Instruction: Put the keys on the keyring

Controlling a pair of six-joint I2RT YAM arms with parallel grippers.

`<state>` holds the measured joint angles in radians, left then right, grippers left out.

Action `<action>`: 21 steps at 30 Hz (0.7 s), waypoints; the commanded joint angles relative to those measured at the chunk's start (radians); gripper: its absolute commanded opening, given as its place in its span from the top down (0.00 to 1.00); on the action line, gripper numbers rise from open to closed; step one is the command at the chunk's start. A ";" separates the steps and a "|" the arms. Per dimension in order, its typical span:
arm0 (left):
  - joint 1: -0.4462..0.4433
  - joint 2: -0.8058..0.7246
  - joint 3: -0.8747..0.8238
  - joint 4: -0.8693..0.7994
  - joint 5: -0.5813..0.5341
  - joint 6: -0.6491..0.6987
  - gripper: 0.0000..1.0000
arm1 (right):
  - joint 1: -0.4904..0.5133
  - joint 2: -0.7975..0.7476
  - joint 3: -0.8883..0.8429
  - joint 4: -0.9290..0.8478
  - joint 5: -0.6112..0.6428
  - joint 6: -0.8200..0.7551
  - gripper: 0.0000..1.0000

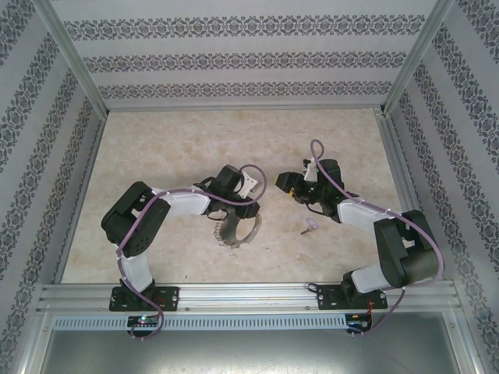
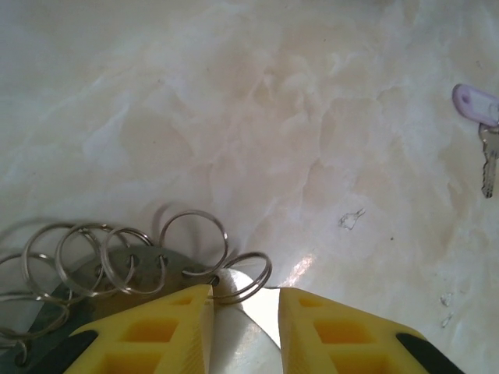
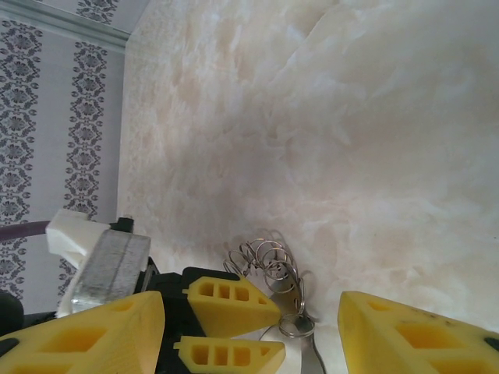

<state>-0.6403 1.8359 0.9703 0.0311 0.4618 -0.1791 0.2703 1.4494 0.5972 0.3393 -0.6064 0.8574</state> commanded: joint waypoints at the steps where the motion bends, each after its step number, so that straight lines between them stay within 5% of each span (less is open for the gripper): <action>1: -0.008 0.015 -0.014 0.015 -0.012 0.015 0.72 | -0.010 -0.026 -0.011 -0.003 0.010 -0.025 0.39; 21: -0.005 -0.093 -0.015 -0.025 -0.044 0.029 0.70 | -0.009 -0.041 -0.031 -0.007 -0.015 -0.024 0.39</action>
<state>-0.6403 1.7771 0.9447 0.0483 0.4282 -0.1795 0.2703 1.4326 0.5793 0.3309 -0.6079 0.8539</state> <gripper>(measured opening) 0.304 0.613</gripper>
